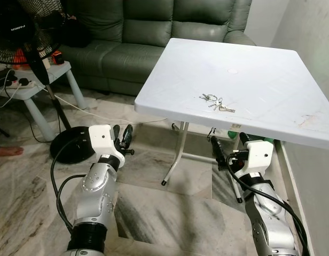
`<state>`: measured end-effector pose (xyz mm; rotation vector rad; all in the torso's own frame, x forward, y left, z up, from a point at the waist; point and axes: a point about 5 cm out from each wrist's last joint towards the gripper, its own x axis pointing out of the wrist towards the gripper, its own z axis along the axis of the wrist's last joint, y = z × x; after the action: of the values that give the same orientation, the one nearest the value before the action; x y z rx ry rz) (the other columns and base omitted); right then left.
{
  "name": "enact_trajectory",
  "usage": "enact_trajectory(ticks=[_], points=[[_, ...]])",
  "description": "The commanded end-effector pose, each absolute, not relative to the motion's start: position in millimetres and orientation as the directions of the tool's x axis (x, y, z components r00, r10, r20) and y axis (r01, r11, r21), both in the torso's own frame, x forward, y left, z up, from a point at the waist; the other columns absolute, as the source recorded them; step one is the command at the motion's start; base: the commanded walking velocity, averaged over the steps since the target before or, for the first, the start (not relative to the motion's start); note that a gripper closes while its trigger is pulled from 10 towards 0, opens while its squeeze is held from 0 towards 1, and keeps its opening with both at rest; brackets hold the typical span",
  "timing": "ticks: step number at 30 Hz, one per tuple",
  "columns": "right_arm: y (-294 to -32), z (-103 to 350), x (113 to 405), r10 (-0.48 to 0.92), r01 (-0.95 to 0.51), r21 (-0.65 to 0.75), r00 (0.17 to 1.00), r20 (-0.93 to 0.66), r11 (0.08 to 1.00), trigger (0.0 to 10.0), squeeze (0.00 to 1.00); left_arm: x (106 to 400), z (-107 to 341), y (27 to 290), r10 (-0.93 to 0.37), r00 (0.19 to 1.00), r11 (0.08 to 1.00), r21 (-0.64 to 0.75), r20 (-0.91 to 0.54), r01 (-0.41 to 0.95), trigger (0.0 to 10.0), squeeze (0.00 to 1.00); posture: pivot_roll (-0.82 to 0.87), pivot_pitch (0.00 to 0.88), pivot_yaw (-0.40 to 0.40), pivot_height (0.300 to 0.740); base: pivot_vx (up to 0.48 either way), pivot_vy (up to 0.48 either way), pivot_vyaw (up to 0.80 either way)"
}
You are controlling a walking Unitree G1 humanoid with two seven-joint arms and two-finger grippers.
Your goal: Hang keys on a hook
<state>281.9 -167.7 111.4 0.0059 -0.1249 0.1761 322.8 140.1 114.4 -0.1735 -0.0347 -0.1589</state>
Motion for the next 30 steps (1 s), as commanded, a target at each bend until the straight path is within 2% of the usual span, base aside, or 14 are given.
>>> enact_trajectory(ticks=[1, 7, 30], points=[[-166.8, 118.6, 282.2, 0.18, -0.179, -0.025, 0.973, 0.146, 0.984, 10.0, 0.0, 322.8, 112.0, 140.9, -0.151, 0.988, 0.978, -0.145, 0.01, 0.151, 10.0, 0.0, 0.07, 0.0, -0.023, 0.736, 0.0, 0.0, 0.0], [-166.6, 119.0, 282.6, 0.185, -0.183, -0.028, 0.972, 0.144, 0.983, 10.0, 0.0, 322.2, 111.0, 139.9, -0.162, 0.987, 0.977, -0.142, -0.005, 0.16, 10.0, 0.0, 0.07, 0.0, -0.025, 0.736, 0.147, 0.0, 0.0], [-163.5, 118.4, 281.8, 0.192, -0.19, -0.028, 0.971, 0.14, 0.981, 10.0, 0.0, 323.7, 111.7, 135.7, -0.184, 0.983, 0.976, -0.12, -0.02, 0.18, 10.0, 0.0, 0.07, 0.0, -0.023, 0.736, 0.384, 0.0, 0.0]])
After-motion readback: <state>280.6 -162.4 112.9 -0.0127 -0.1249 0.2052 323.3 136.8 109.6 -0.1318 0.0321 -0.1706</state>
